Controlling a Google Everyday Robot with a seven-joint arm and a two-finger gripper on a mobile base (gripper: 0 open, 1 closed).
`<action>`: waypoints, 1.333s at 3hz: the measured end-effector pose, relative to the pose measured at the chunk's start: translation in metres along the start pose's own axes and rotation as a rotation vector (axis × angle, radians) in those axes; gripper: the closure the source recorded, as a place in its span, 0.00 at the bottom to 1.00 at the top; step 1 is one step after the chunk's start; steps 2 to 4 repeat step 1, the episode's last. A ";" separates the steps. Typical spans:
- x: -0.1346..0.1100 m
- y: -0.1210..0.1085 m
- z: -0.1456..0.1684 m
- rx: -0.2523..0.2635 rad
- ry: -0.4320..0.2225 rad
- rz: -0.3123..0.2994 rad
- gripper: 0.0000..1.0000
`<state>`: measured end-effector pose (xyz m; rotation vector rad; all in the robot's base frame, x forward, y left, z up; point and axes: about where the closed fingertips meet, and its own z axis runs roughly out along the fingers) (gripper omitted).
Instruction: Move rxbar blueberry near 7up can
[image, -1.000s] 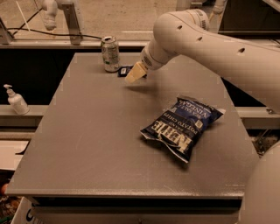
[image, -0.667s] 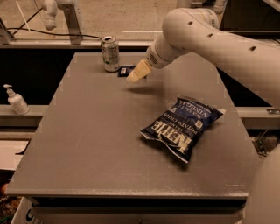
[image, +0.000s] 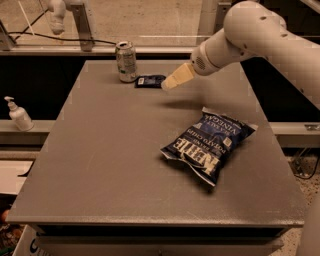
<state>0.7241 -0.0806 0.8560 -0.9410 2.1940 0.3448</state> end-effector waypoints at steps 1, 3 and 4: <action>-0.001 0.001 0.000 -0.006 -0.004 0.005 0.00; -0.001 0.001 0.000 -0.006 -0.004 0.005 0.00; -0.001 0.001 0.000 -0.006 -0.004 0.005 0.00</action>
Offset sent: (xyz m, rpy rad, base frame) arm 0.0000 0.0000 0.0000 0.0000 0.0000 0.0000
